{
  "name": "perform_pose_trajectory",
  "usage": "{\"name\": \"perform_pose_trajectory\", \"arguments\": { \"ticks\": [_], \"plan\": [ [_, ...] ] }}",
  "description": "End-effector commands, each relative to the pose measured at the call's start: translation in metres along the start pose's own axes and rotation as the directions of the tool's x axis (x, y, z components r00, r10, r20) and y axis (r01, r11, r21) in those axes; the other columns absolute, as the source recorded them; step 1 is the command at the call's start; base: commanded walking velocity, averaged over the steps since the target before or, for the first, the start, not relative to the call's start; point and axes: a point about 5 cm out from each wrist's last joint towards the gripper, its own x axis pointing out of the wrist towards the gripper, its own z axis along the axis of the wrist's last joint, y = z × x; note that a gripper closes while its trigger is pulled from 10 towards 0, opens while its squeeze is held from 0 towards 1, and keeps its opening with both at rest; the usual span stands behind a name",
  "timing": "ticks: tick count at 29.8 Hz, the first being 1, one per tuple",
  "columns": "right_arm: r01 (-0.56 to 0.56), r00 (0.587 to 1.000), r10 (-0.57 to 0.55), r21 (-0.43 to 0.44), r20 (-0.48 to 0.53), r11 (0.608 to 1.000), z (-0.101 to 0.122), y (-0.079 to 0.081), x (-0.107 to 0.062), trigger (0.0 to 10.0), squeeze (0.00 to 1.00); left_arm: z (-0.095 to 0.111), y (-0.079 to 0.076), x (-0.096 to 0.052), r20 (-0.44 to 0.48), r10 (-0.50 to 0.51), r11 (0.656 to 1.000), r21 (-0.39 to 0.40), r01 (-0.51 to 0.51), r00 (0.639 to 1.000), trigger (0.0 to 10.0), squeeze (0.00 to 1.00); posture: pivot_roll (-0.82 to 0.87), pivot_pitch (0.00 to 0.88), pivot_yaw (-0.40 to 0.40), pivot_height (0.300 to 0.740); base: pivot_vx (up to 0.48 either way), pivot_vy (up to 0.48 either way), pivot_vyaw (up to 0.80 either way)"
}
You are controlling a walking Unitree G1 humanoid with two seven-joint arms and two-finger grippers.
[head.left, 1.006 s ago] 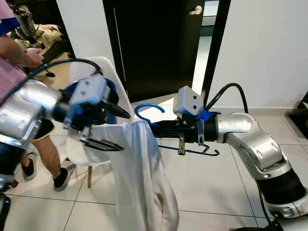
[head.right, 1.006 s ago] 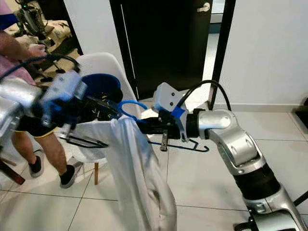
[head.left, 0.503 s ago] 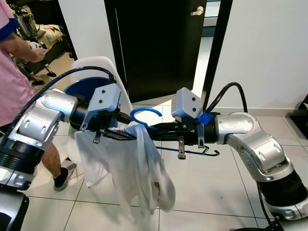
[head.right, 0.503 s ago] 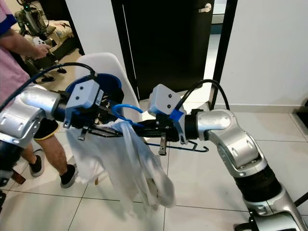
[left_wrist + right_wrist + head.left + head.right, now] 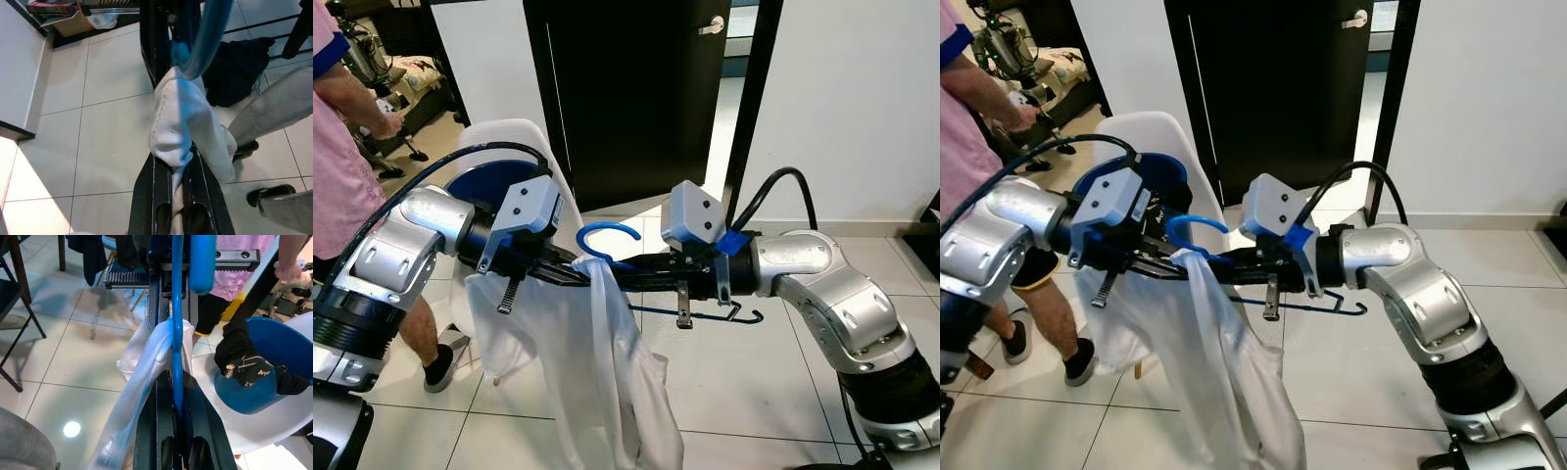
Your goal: Hang hanger
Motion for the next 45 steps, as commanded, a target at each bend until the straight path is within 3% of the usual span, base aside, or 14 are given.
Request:
{"name": "perform_pose_trajectory", "arguments": {
  "ticks": [1,5,6,15,17,20,23,27,28,29,30,36,39,45],
  "plan": [
    [0.002,0.997,0.002,-0.051,0.083,0.999,0.017,0.002,0.002,10.0,0.0,-0.005,-0.006,0.006,-0.026,-0.051,0.999,-0.012,0.051,0.998,0.0,0.0,-0.09,0.0,0.08,0.74,0.0,0.0,0.0],
    [0.023,0.994,-0.02,-0.024,0.104,0.999,0.017,-0.003,0.003,10.0,0.0,-0.003,-0.001,0.001,-0.045,-0.013,1.0,0.01,0.014,0.999,0.0,0.0,-0.09,0.0,0.077,0.74,0.0,0.0,0.0],
    [0.023,0.995,-0.022,-0.017,0.101,1.0,0.016,-0.003,0.002,10.0,1.0,0.0,0.003,-0.004,-0.047,0.013,1.0,0.023,-0.012,0.999,0.0,0.0,-0.09,0.0,0.075,0.74,0.0,0.0,0.0],
    [0.119,0.993,-0.119,0.007,-0.026,0.993,-0.01,-0.019,-0.034,10.0,1.0,0.014,0.016,-0.031,-0.085,0.104,0.992,0.081,-0.098,0.991,0.0,0.0,-0.09,0.0,0.071,0.74,0.0,0.0,0.0],
    [0.119,0.993,-0.119,0.007,-0.026,0.993,-0.01,-0.019,-0.034,10.0,1.0,0.014,0.016,-0.031,-0.085,0.104,0.992,0.081,-0.098,0.991,0.0,0.0,-0.09,0.0,0.071,0.74,0.0,0.0,0.0],
    [0.183,0.977,-0.18,0.017,-0.11,0.983,-0.02,-0.026,-0.066,10.0,1.0,0.017,0.016,-0.04,-0.099,0.117,0.99,0.092,-0.108,0.988,0.0,0.0,-0.09,0.0,0.067,0.74,0.0,0.0,0.0],
    [0.142,0.981,-0.134,0.049,-0.139,0.989,-0.022,-0.017,-0.08,10.0,1.0,0.018,0.017,-0.044,-0.102,0.129,0.988,0.097,-0.119,0.986,0.0,0.0,-0.09,0.0,0.069,0.74,0.0,0.0,0.0],
    [0.056,0.993,-0.045,0.101,-0.11,0.993,-0.018,-0.004,-0.083,10.0,1.0,0.02,0.019,-0.046,-0.095,0.141,0.986,0.105,-0.131,0.985,0.0,0.0,-0.09,0.0,0.069,0.74,0.0,0.0,0.0],
    [0.01,0.997,0.0,0.119,-0.079,0.993,-0.016,0.002,-0.08,10.0,0.67,0.021,0.021,-0.047,-0.093,0.147,0.985,0.11,-0.136,0.985,0.0,0.0,-0.09,0.0,0.07,0.74,0.0,0.0,0.0],
    [0.01,0.997,0.0,0.119,-0.079,0.993,-0.016,0.002,-0.08,10.0,0.67,0.021,0.021,-0.047,-0.093,0.147,0.985,0.11,-0.136,0.985,0.0,0.0,-0.09,0.0,0.07,0.74,0.0,0.0,0.0],
    [-0.048,0.998,0.052,0.135,-0.028,0.99,-0.012,0.009,-0.075,10.0,0.0,0.022,0.023,-0.048,-0.093,0.156,0.983,0.116,-0.145,0.983,0.0,0.0,-0.09,0.0,0.072,0.74,0.0,0.0,0.0],
    [-0.148,0.988,0.139,0.151,0.073,0.977,-0.006,0.023,-0.053,10.0,0.0,0.022,0.029,-0.048,-0.084,0.2,0.973,0.134,-0.188,0.976,0.0,0.0,-0.08,0.0,0.075,0.74,0.0,0.0,0.0],
    [-0.109,0.981,0.085,0.13,0.174,0.985,0.003,0.017,-0.04,10.0,0.0,0.018,0.034,-0.046,-0.106,0.232,0.965,0.15,-0.215,0.967,0.0,0.0,-0.08,0.0,0.075,0.74,0.0,0.0,0.0],
    [-0.072,0.969,0.04,0.126,0.245,0.989,0.013,0.009,-0.042,10.0,0.0,0.006,0.034,-0.047,-0.18,0.259,0.959,0.162,-0.231,0.949,0.0,0.0,-0.08,0.0,0.075,0.74,0.0,0.0,0.0]
  ]
}}
